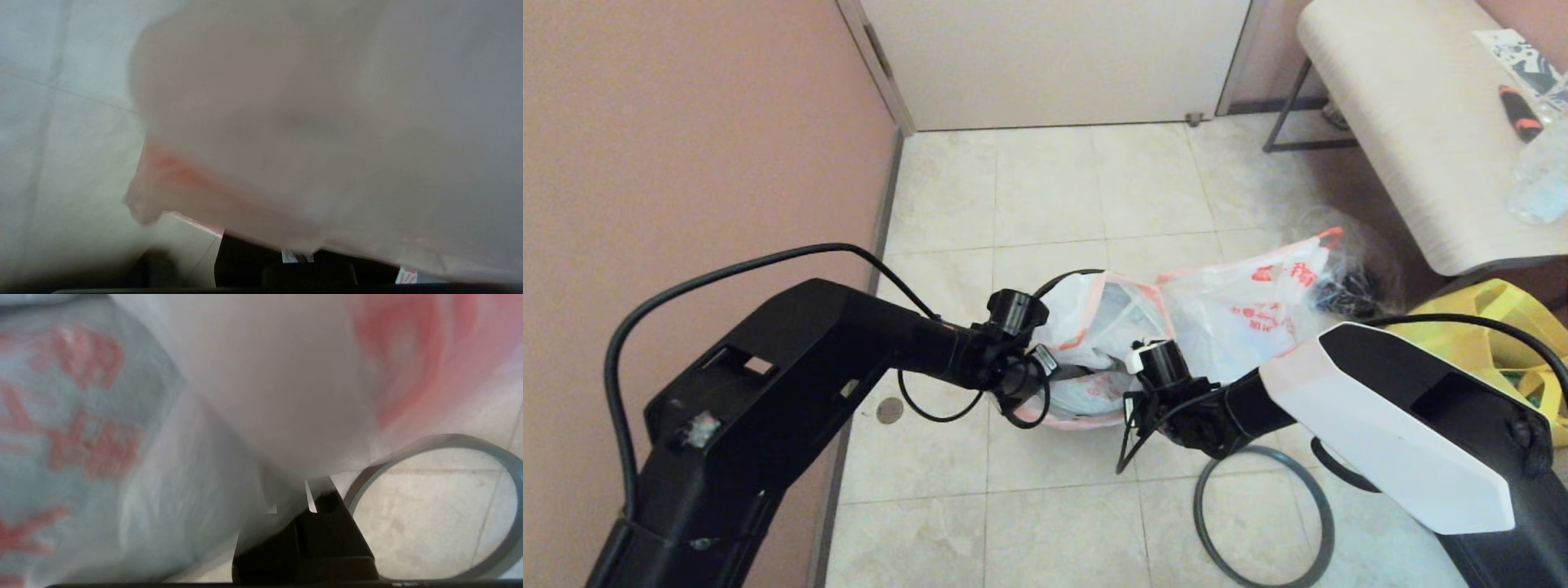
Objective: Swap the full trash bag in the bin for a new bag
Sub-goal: Put the new garbage bag on the trash can
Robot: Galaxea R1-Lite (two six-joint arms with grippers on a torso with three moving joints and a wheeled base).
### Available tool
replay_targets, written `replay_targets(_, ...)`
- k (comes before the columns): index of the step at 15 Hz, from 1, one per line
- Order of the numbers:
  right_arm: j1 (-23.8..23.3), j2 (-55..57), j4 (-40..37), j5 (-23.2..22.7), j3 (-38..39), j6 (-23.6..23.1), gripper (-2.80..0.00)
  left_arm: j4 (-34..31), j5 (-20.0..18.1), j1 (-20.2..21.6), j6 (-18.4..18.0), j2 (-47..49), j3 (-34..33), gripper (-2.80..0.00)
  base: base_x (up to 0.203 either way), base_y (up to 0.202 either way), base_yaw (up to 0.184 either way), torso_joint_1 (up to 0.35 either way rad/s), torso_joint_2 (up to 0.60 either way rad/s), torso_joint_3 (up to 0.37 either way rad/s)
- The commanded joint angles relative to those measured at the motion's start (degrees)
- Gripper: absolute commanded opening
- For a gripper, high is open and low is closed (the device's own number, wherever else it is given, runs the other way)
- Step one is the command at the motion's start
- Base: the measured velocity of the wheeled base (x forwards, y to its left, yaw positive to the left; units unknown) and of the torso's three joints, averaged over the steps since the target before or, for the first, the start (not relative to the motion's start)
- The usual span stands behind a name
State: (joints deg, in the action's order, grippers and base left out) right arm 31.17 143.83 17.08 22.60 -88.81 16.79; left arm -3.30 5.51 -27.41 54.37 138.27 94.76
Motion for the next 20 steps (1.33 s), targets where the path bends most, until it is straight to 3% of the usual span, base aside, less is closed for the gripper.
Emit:
replay_targets(1,1.6,-3.2,0.0,0.0,1.2,0.1,-2.80,-0.5,0.0,0.6,0.4,-3.1,-2.9,-2.80,0.000,0.000,0.000,0.000,0.00,0.000)
replay_targets(6,8.7,-7.3,-1.1,0.0,3.7,-0.2,-2.80,2.8,0.1,4.5,0.6,-13.8,-21.9,-2.80,0.000,0.000,0.000,0.000,0.00,0.000)
replay_targets(9,12.8,-7.2,-1.2,-0.2,4.4,-1.3,-2.80,10.4,0.5,6.7,0.6,-21.4,-38.9,-2.80,0.000,0.000,0.000,0.000,0.00,0.000)
replay_targets(11,14.2,-5.3,-0.9,-0.3,4.4,-3.3,-2.80,22.1,0.7,6.4,0.5,-22.7,-47.8,-2.80,0.000,0.000,0.000,0.000,0.00,0.000)
replay_targets(12,14.4,-5.1,-0.9,-0.4,4.4,-4.0,-2.80,27.0,1.1,5.7,0.0,-22.6,-49.0,-2.80,0.000,0.000,0.000,0.000,0.00,0.000)
replay_targets(15,14.5,-4.6,-0.7,-0.5,3.4,-6.9,-2.80,28.3,1.4,6.7,-1.1,-18.5,-46.3,-2.80,0.000,0.000,0.000,0.000,0.00,0.000)
replay_targets(16,14.5,-4.4,-0.8,-0.5,2.9,-7.5,0.00,28.3,1.3,7.1,-1.2,-17.3,-45.5,-2.80,0.000,0.000,0.000,0.000,0.00,0.000)
replay_targets(20,14.7,-7.0,-1.1,-0.3,4.9,-7.7,0.00,28.2,1.3,7.8,-1.7,-15.6,-43.9,-2.80,0.000,0.000,0.000,0.000,0.00,0.000)
